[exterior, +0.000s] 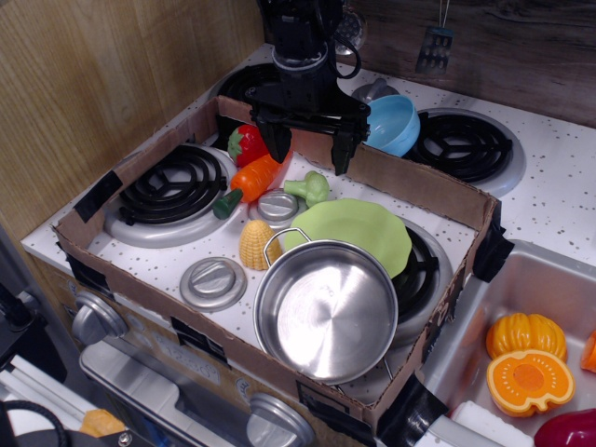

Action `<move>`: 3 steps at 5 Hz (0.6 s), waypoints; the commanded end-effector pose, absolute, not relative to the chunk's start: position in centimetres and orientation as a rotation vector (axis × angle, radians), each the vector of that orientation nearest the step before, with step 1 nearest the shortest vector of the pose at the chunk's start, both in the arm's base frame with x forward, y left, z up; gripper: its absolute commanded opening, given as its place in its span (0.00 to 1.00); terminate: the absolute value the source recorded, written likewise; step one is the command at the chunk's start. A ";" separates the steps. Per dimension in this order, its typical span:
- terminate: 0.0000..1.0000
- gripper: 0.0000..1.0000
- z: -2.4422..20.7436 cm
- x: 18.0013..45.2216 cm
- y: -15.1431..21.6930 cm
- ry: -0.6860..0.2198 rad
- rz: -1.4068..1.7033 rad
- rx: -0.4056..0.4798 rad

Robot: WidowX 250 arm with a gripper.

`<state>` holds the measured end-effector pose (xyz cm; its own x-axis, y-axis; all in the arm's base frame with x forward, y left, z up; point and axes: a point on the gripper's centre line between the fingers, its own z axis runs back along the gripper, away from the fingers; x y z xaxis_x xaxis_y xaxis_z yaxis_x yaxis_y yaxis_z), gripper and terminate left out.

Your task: Put broccoli in pot

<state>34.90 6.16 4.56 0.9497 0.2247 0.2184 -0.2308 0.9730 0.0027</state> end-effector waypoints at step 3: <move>0.00 1.00 4.6 34.6 7.5 -0.263 0.412 0.054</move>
<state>34.16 7.07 2.85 0.8980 0.3833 0.2162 -0.3944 0.9189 0.0091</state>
